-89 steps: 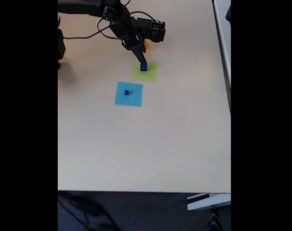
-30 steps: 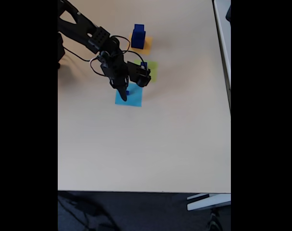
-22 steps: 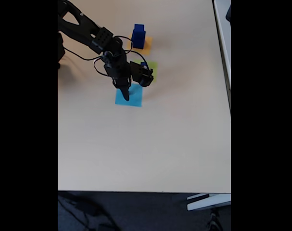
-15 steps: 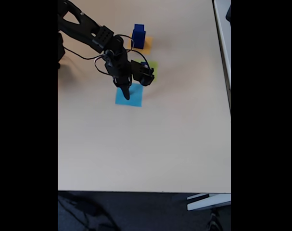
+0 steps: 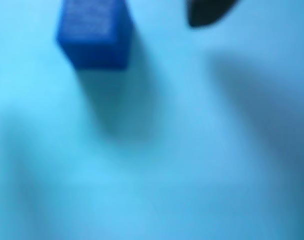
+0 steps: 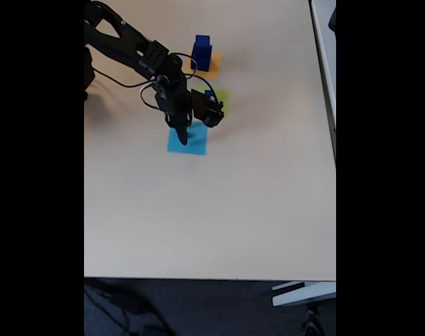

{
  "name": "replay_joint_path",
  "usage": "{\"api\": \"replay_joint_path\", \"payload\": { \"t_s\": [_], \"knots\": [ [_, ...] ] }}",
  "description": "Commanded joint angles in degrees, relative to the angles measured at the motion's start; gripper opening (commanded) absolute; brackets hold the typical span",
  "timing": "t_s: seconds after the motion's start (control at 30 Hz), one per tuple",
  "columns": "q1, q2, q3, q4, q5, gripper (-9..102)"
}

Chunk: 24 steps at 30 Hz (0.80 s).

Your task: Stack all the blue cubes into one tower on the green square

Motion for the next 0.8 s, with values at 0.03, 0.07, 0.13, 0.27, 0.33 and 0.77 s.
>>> {"api": "replay_joint_path", "payload": {
  "t_s": [0.03, 0.07, 0.13, 0.27, 0.33, 0.77],
  "knots": [
    [-0.18, 0.62, -3.43, 0.09, 0.44, 19],
    [-0.09, 0.62, -3.43, 0.09, 0.44, 19],
    [-0.09, 0.53, -3.43, 0.0, 0.35, 18],
    [-0.18, 0.53, -3.43, -0.09, 0.26, 18],
    [-0.35, 0.44, -3.43, -0.09, 0.44, 17],
    [-0.18, 0.18, -3.43, 0.0, 0.09, 11]
  ]
}}
